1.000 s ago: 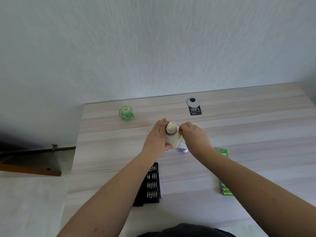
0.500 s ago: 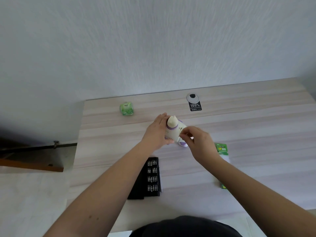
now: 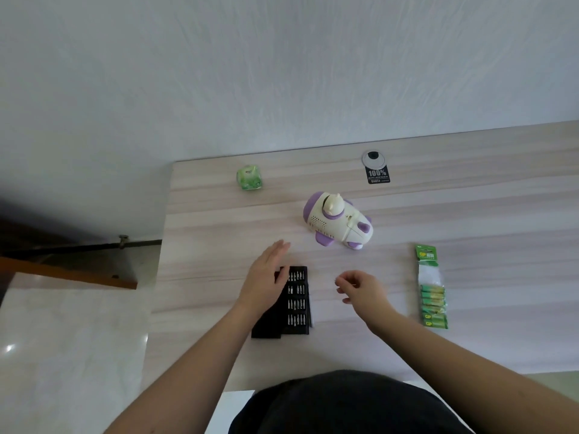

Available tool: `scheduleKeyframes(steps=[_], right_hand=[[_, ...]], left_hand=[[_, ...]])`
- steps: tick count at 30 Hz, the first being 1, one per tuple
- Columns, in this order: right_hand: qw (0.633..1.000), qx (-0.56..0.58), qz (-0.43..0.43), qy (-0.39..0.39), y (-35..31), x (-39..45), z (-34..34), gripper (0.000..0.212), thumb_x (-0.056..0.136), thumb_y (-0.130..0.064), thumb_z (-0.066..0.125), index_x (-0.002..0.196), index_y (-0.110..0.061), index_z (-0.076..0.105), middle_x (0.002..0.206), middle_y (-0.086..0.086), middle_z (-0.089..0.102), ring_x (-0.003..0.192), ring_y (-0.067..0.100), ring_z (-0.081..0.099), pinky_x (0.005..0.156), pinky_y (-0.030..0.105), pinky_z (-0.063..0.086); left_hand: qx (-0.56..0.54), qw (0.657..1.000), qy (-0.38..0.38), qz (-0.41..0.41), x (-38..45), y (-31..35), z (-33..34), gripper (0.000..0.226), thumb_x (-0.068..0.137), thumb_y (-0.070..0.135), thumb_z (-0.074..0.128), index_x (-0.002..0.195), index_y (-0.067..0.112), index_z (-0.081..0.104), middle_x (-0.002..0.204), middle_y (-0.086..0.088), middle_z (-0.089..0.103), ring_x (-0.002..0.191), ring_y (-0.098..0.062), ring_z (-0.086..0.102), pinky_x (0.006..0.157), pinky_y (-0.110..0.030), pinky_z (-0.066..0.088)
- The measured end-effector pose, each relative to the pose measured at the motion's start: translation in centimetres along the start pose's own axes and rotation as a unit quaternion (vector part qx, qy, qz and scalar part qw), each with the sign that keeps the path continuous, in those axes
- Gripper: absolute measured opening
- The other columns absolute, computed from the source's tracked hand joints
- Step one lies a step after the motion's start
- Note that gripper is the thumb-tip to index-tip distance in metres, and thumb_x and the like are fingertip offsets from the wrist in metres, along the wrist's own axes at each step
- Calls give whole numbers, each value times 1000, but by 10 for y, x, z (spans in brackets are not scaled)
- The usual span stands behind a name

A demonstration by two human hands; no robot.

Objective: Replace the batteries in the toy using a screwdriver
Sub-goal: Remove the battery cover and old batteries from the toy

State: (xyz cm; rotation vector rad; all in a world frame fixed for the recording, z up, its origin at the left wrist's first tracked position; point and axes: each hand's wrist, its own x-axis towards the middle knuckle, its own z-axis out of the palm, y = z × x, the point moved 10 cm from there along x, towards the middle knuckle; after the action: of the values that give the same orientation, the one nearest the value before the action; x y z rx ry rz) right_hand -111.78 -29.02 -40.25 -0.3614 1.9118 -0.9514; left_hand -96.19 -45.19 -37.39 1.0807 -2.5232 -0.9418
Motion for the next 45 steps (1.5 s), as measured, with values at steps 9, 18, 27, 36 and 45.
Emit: scheduleKeyframes(steps=[9,18,27,36,45], right_hand=[[994,-108,4,7,20,19,26,9,94,-21,59,95,-14,64,82,-4,60,73,15,56,70,30,48],[974,-227,-15,13,25,35,49,13,93,-27,60,97,-16,66,104,2,54,86,17,55,74,27,42],[968,-251,-28,19,26,37,50,13,92,-28,60,97,-18,66,103,0,50,91,18,55,78,27,44],[970,-238,-35,42,28,35,49,13,91,-27,60,96,-18,68,99,-2,49,94,20,57,77,27,43],[966,-246,-36,64,27,33,51,16,91,-27,57,95,-17,68,98,-2,47,97,23,55,78,29,45]], left_hand=[[199,952,-232,-10,-67,-56,59,100,69,83,35,147,44,-14,157,9,-22,145,-11,-20,118,-37,-5],[216,950,-226,-10,-65,-59,56,102,67,85,32,147,42,-14,160,3,-19,145,-13,-21,118,-39,-4],[231,947,-224,-1,-66,-54,55,105,65,87,24,149,36,-15,159,1,-20,143,-15,-22,119,-41,-4],[255,940,-226,5,-69,-53,57,102,70,86,20,147,34,-22,160,-1,-21,148,-21,-17,116,-38,-9],[252,937,-240,4,-68,-50,56,104,65,87,15,145,33,-24,161,-3,-18,148,-22,-17,118,-41,-6]])
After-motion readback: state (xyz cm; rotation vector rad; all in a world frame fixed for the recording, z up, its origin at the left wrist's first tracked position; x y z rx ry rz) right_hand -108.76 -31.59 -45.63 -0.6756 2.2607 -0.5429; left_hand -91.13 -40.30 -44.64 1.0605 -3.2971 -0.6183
